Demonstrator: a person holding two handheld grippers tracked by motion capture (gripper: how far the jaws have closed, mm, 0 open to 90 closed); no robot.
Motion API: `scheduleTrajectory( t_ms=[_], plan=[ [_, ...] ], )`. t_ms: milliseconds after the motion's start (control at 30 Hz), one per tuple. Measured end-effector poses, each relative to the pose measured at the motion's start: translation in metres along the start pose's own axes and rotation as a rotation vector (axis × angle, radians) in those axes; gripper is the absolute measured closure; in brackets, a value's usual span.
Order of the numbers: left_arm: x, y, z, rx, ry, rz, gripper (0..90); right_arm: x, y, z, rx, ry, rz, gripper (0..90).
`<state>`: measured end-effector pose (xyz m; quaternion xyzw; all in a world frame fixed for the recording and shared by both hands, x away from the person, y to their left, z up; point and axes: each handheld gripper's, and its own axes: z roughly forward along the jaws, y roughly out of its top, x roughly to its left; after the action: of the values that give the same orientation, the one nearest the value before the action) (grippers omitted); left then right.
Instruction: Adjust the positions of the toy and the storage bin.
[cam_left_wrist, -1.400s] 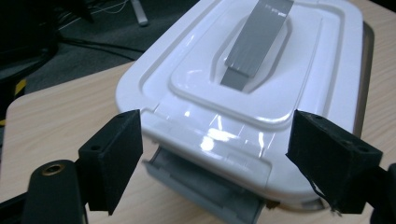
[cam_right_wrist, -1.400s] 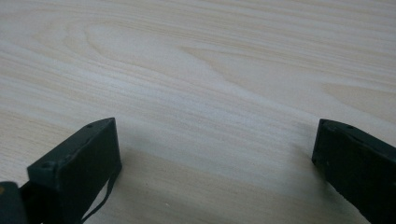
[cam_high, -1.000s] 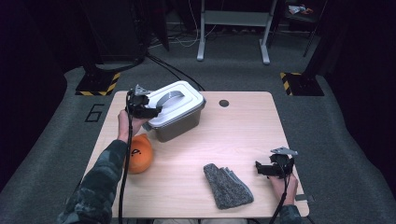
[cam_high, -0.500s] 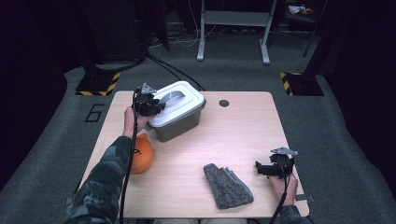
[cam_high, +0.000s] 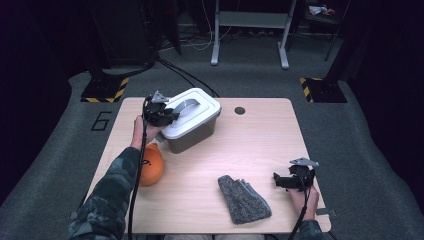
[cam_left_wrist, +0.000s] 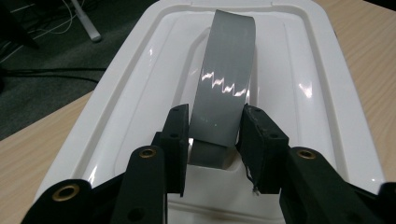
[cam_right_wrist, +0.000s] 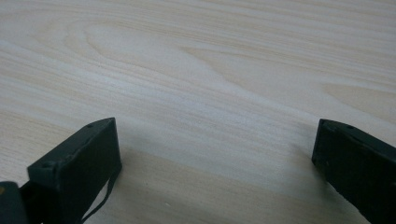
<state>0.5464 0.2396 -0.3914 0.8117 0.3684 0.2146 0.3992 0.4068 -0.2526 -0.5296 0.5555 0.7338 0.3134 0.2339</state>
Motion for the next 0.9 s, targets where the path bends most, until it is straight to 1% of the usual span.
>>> scheduleTrajectory(
  t_ms=[33,67,167,200,233,267,433,467,567,600,667,900],
  plan=[
    [-0.001,0.0,0.0,-0.004,-0.001,-0.003,63.9,0.0,0.0,0.0,0.0,0.0,0.0,0.1],
    [-0.002,0.0,0.0,0.004,-0.003,0.005,64.0,0.0,0.0,0.0,0.0,0.0,0.0,0.1],
    [-0.005,0.001,0.001,-0.001,-0.014,0.01,64.4,0.0,0.0,0.0,0.0,0.0,0.0,0.1],
    [-0.006,0.001,0.001,0.004,-0.022,0.013,64.5,0.0,0.0,0.0,0.0,0.0,0.0,0.1],
    [-0.008,0.001,0.002,-0.001,-0.02,0.011,64.6,0.0,0.0,0.0,0.0,-0.001,0.0,0.1],
    [-0.008,0.002,0.002,-0.001,-0.02,0.017,64.7,0.0,0.0,0.0,0.0,-0.001,0.0,0.1],
    [-0.014,0.003,0.004,-0.004,-0.037,0.009,65.0,0.0,0.0,0.0,0.0,0.0,0.001,0.1],
    [-0.014,0.003,0.005,-0.002,-0.033,0.014,65.0,0.0,0.0,0.0,-0.001,-0.001,-0.001,0.1],
    [-0.017,0.004,0.006,-0.004,-0.036,0.02,65.3,0.0,0.0,0.0,0.0,0.0,0.001,0.1],
    [-0.018,0.004,0.006,-0.007,-0.041,0.016,65.4,0.0,0.0,0.0,0.0,0.0,0.001,0.1],
    [-0.019,0.005,0.007,-0.008,-0.039,0.022,65.5,0.0,0.0,0.0,0.0,0.0,0.001,0.1],
    [-0.024,0.005,0.009,-0.015,-0.05,0.025,66.1,0.0,0.0,0.0,0.0,0.0,0.0,0.1]
  ],
)
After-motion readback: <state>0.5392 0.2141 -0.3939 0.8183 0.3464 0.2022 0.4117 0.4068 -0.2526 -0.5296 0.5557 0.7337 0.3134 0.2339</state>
